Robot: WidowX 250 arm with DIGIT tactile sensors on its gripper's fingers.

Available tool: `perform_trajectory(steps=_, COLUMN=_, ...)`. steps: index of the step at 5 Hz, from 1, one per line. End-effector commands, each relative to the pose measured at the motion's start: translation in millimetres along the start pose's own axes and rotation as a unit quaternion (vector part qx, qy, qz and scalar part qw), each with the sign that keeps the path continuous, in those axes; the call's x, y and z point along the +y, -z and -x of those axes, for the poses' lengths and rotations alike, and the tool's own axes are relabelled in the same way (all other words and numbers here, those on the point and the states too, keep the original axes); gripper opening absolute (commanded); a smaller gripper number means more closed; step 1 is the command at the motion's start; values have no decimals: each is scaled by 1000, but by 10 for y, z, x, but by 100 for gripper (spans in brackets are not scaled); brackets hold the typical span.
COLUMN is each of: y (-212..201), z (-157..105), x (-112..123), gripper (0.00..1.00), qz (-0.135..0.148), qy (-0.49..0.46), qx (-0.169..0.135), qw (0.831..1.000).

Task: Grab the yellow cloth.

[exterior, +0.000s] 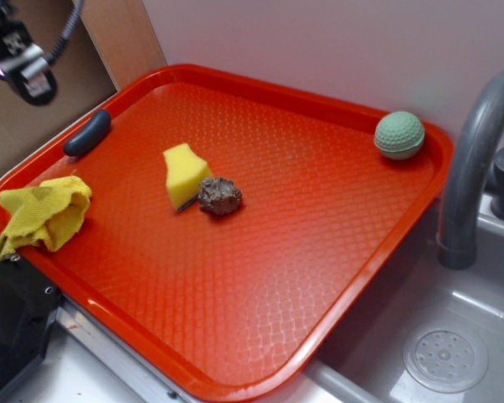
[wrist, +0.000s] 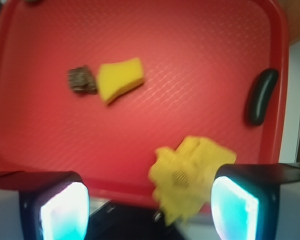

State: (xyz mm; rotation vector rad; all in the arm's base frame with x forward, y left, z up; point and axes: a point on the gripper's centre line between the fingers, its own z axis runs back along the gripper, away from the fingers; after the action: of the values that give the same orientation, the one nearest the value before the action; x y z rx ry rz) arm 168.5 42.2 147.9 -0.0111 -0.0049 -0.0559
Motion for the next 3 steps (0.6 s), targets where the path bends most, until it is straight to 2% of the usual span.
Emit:
perform_trajectory(steps=1, y=639, z=227, x=146, gripper=100, qz=-31, qy=33, qx=9, qw=999)
perform_trajectory(steps=2, y=964, z=305, x=207, gripper=100, qz=-24, qy=31, qx=9, qw=999)
perform_trajectory(steps=3, y=1214, z=305, x=338, gripper=100, qz=-28, qy=24, qx=25, qw=999)
